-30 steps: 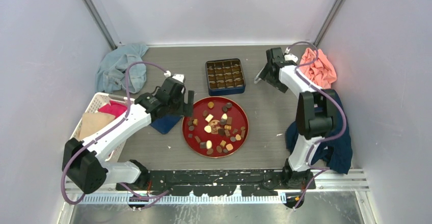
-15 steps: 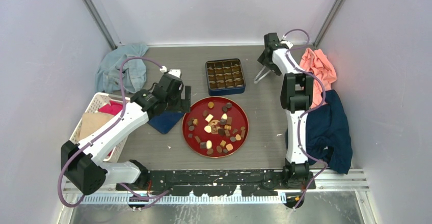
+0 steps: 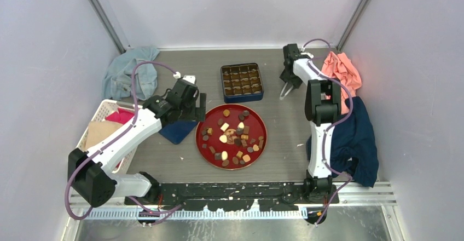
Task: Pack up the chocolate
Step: Move the clamp to the center of the board.
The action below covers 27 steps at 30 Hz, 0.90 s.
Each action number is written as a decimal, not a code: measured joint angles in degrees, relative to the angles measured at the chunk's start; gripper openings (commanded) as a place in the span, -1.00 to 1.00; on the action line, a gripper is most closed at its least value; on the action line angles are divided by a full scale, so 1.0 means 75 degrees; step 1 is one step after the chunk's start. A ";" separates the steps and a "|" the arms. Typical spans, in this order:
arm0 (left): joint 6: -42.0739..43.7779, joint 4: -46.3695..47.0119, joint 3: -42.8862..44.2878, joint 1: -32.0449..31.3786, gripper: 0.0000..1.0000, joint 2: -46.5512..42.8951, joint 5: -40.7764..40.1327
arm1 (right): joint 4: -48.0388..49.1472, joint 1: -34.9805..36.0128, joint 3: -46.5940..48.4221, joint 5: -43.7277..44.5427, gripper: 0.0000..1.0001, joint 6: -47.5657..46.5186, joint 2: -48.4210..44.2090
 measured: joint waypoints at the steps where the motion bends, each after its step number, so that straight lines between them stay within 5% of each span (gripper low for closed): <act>1: -0.0006 0.0006 0.0000 0.0000 0.82 0.0023 0.0015 | 0.0122 0.0000 -0.0525 -0.0073 0.17 -0.0099 -0.0318; 7: -0.0090 0.0082 -0.0032 0.0000 0.82 0.0108 0.0251 | 0.0306 0.0000 -0.2702 -0.0720 0.25 -0.0863 -0.1757; 12: -0.0102 0.0143 -0.0047 0.0000 0.82 0.0140 0.0504 | 0.0475 0.0003 -0.4159 -0.1250 0.98 -0.1495 -0.2786; 23: -0.0096 0.0181 -0.0052 0.0000 0.82 0.0149 0.0647 | 0.1813 0.0038 -0.5254 -0.0944 1.00 -0.2390 -0.3891; 27: -0.0099 0.0245 -0.0175 0.0000 0.82 0.0070 0.0662 | 0.1498 0.0017 -0.4535 -0.0828 1.00 -0.2567 -0.3573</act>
